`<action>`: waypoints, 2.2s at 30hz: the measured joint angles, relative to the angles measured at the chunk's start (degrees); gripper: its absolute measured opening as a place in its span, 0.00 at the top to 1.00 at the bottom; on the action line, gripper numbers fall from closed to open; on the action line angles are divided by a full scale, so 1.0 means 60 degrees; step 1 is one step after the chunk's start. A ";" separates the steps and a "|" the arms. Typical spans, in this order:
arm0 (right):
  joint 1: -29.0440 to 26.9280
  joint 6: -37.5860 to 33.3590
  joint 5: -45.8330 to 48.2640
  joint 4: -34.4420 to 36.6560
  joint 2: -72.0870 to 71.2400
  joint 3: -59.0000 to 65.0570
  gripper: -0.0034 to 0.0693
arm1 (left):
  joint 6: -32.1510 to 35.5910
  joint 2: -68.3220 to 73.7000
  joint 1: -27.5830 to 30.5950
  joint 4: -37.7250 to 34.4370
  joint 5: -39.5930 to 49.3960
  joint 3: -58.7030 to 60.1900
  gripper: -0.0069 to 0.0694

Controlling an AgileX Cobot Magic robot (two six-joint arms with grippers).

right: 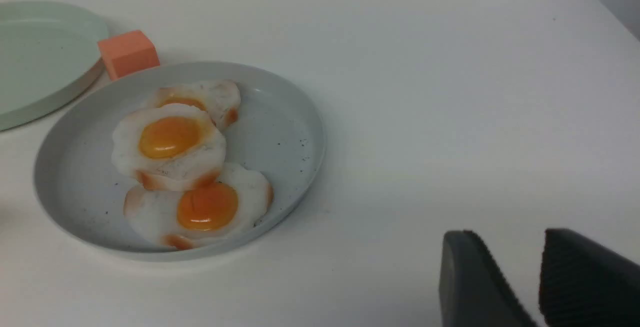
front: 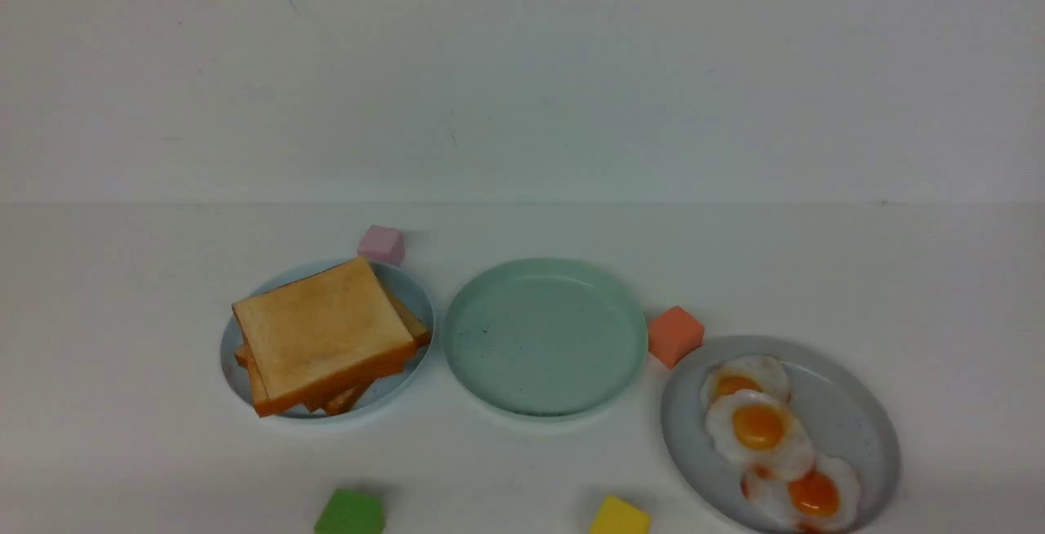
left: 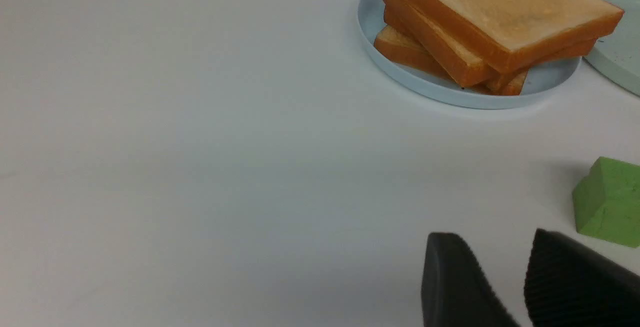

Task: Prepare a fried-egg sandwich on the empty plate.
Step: Use the left arm to grab a slice of bread

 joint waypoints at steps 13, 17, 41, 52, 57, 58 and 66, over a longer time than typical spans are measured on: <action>0.0000 0.0000 0.0000 0.0000 0.0000 0.0000 0.62 | 0.0000 0.0000 0.0000 0.0000 0.0000 0.0000 0.60; 0.0000 0.0000 0.0000 0.0000 0.0000 0.0000 0.62 | 0.0000 0.0000 0.0000 0.0000 0.0000 0.0000 0.60; 0.0000 0.0000 -0.0955 -0.0243 0.0000 0.0095 0.62 | 0.0000 0.0000 0.0000 -0.0293 -0.0395 0.0022 0.60; 0.0000 -0.0001 -0.3753 -0.0212 0.0000 0.0095 0.62 | 0.0010 0.0000 0.0000 -0.0347 -0.1037 0.0022 0.60; 0.0000 0.0129 -0.4087 -0.0178 0.0000 0.0095 0.62 | 0.0020 0.0000 0.0000 -0.0243 -0.2029 0.0038 0.60; 0.0000 0.0367 -0.4229 -0.0124 0.0000 0.0095 0.62 | 0.0020 0.0000 0.0000 -0.0243 -0.2451 0.0038 0.60; 0.0000 0.3203 -0.6701 0.0180 0.0031 0.0046 0.62 | -0.0687 0.0000 0.0000 -0.0527 -0.5949 0.0049 0.60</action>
